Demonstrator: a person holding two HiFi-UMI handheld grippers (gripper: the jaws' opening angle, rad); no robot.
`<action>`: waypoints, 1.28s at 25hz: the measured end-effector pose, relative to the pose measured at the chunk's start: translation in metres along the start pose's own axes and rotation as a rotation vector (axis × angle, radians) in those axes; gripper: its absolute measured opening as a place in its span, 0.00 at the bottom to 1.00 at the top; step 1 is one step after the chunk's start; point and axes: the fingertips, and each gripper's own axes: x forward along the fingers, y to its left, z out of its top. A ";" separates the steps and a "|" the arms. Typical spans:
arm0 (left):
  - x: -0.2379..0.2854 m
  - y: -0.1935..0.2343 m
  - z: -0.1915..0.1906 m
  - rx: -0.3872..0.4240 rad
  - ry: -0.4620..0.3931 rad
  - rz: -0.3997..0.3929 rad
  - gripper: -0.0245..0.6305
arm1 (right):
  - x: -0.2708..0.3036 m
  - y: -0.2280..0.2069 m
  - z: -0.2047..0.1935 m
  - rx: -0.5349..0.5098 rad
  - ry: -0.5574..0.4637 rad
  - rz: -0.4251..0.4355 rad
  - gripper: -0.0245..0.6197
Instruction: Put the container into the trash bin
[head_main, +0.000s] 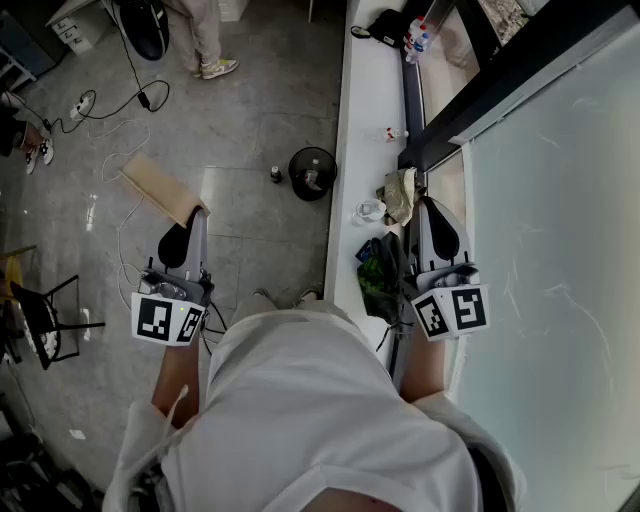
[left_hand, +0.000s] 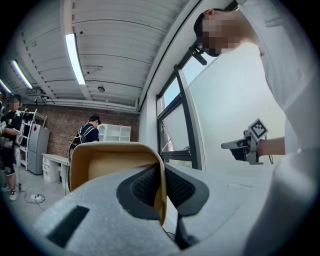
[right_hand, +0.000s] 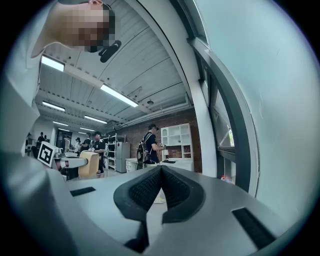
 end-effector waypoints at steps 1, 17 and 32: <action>0.001 -0.001 0.000 0.001 0.000 0.000 0.07 | 0.000 -0.002 0.000 0.001 0.001 -0.001 0.04; 0.018 -0.007 -0.015 0.005 0.043 -0.007 0.07 | 0.004 -0.013 -0.023 0.071 0.009 0.042 0.04; 0.134 0.101 -0.068 -0.099 0.060 -0.058 0.07 | 0.167 -0.025 -0.034 0.024 0.116 0.018 0.04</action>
